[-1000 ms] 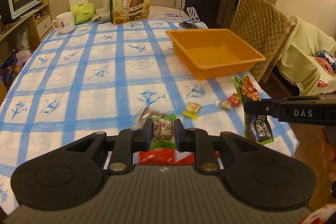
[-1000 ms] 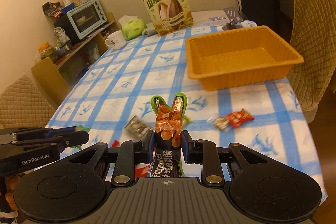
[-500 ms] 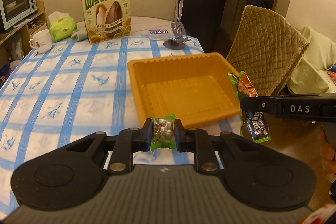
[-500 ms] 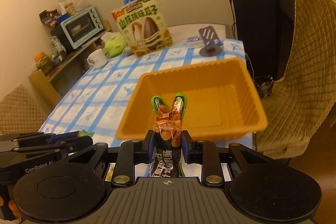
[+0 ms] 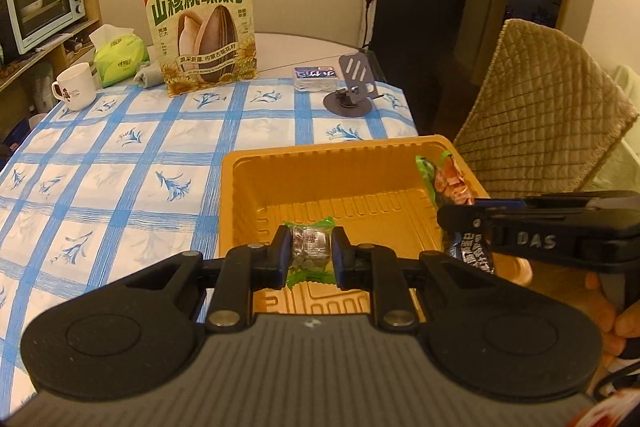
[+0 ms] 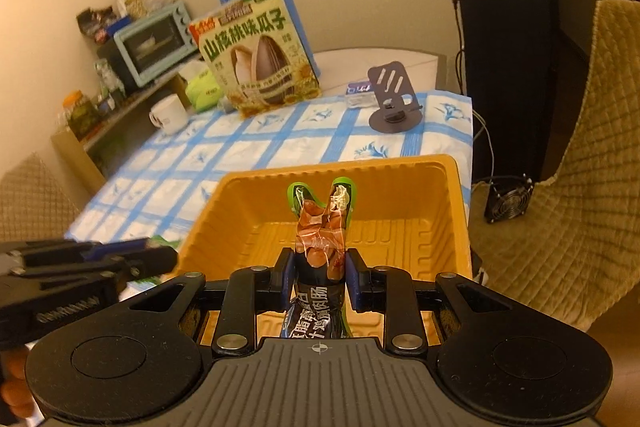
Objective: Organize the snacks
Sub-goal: 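Carry both snacks over the orange tray and open both tools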
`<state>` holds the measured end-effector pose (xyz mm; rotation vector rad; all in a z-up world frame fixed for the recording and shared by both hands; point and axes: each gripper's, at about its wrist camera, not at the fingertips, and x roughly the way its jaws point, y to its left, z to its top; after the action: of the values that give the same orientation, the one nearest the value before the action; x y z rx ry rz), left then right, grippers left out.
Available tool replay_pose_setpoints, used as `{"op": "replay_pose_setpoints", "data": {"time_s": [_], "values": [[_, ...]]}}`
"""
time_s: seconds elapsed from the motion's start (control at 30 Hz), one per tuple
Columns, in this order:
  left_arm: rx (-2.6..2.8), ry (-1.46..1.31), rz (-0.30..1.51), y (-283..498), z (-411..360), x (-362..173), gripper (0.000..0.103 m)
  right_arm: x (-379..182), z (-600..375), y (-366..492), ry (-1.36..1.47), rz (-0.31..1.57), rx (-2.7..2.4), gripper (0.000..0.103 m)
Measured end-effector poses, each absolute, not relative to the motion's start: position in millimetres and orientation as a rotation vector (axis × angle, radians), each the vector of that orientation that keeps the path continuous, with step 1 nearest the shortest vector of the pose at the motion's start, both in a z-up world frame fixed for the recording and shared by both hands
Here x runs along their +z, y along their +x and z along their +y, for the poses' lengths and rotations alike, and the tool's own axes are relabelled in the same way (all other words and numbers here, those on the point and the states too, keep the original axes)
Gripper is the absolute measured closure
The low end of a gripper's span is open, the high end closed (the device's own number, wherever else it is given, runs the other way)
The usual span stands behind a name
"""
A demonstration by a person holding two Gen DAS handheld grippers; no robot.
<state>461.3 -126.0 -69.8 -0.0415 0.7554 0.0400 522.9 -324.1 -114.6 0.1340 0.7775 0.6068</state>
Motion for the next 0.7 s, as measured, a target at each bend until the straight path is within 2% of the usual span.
{"op": "replay_pose_setpoints", "data": {"time_s": [0.33, 0.7], "values": [[0.065, -0.048, 0.797, 477.1, -123.4, -84.1, 0.084, -152.0, -302.1, 552.0, 0.029, 0.870, 0.641, 0.076], [0.064, -0.056, 0.822, 493.9, -123.9, -93.9, 0.084, -150.2, -307.9, 558.0, 0.052, 0.892, 0.640, 0.075]]}}
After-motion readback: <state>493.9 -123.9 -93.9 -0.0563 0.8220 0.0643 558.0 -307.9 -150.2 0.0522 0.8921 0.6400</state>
